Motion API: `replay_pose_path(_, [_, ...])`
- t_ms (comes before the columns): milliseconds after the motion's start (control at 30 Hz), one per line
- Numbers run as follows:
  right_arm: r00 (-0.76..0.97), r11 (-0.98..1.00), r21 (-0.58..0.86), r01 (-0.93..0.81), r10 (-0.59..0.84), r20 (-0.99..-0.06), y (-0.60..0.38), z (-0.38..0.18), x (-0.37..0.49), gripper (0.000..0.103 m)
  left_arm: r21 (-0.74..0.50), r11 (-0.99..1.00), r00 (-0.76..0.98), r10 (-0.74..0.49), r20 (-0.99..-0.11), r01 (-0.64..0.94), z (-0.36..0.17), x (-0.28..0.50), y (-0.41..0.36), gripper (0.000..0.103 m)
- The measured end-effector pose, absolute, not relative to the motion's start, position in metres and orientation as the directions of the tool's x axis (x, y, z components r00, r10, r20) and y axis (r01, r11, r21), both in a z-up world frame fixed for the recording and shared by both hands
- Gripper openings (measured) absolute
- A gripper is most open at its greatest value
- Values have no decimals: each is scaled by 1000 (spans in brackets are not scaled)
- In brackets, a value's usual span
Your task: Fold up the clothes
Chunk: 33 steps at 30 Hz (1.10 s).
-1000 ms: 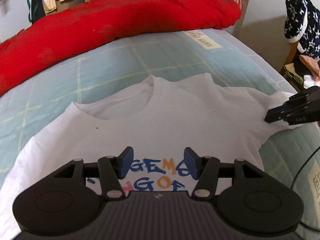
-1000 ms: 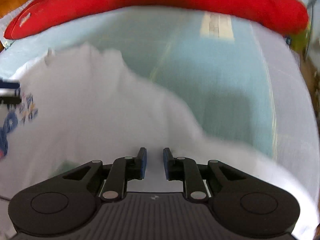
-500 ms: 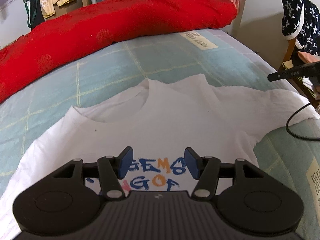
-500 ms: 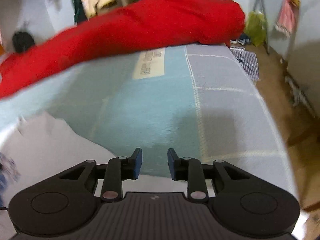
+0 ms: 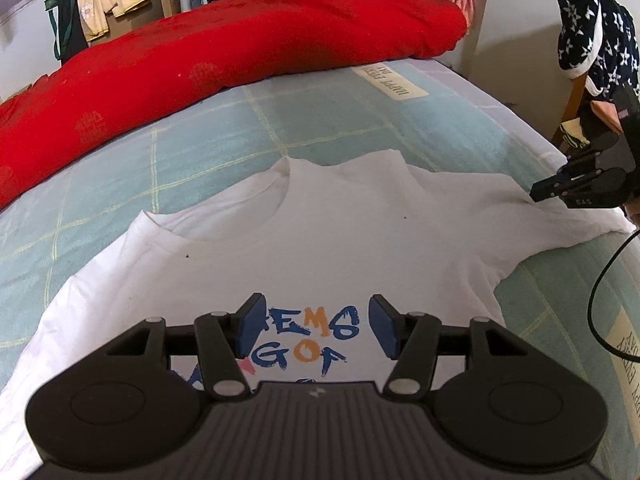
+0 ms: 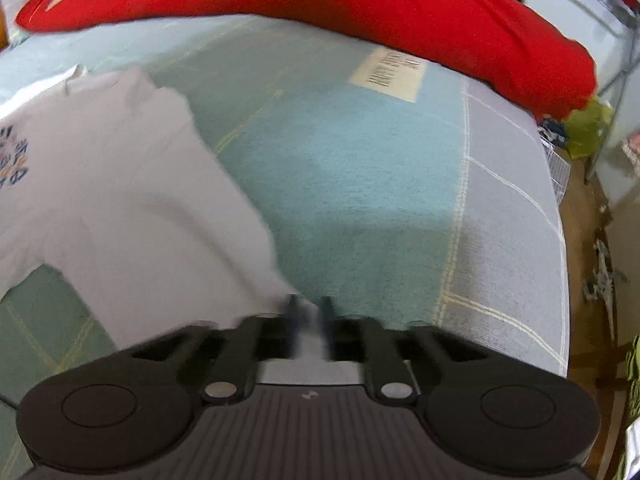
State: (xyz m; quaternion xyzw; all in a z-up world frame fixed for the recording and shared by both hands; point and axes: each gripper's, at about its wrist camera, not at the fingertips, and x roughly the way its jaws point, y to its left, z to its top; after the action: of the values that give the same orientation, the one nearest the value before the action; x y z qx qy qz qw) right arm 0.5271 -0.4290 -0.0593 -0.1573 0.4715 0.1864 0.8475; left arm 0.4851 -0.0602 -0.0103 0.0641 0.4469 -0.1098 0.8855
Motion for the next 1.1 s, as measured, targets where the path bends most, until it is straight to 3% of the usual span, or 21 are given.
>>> replay_pose_path(100, [515,886,-145,-440,116,-849,-428,-59,530,7,27,967,585,-132,-800,255,-8,483,-62,58])
replay_pose_path(200, [582,926,-250,-282,-42,-812,-439,-61,544,7,33,968,593,-124,-796,248,-5,480,-61,58])
replay_pose_path(300, [593,970,-131,-204,16,-805,-448,-43,542,13,32,970,598,-122,-792,240,-2,477,-60,58])
replay_pose_path(367, [591,966,-53,-253,111,-799,-438,-31,528,40,33,972,595,-117,-795,235,-2,476,-59,58])
replay_pose_path(433, [572,952,38,-302,213,-792,-426,-24,515,48,27,974,591,-116,-798,227,-3,475,-59,58])
replay_pose_path(533, [522,944,132,-302,280,-806,-413,-43,522,48,15,977,584,-114,-804,211,-6,474,-58,58])
replay_pose_path(667, [561,973,144,-182,223,-797,-419,-66,552,48,28,978,575,-98,-812,207,-8,469,-56,58])
replay_pose_path(800, [588,983,140,-117,182,-788,-420,-45,553,53,56,977,579,-74,-812,204,-2,459,-47,58])
replay_pose_path(933, [581,965,112,-236,232,-780,-393,-26,516,74,54,983,574,-58,-817,175,-1,455,-35,58])
replay_pose_path(1033, [525,955,43,-295,200,-828,-367,-45,501,81,42,987,554,-51,-831,154,-9,453,-28,58])
replay_pose_path(1100, [517,961,25,-275,170,-839,-361,-62,494,96,10,990,537,-66,-841,137,-18,452,-21,58])
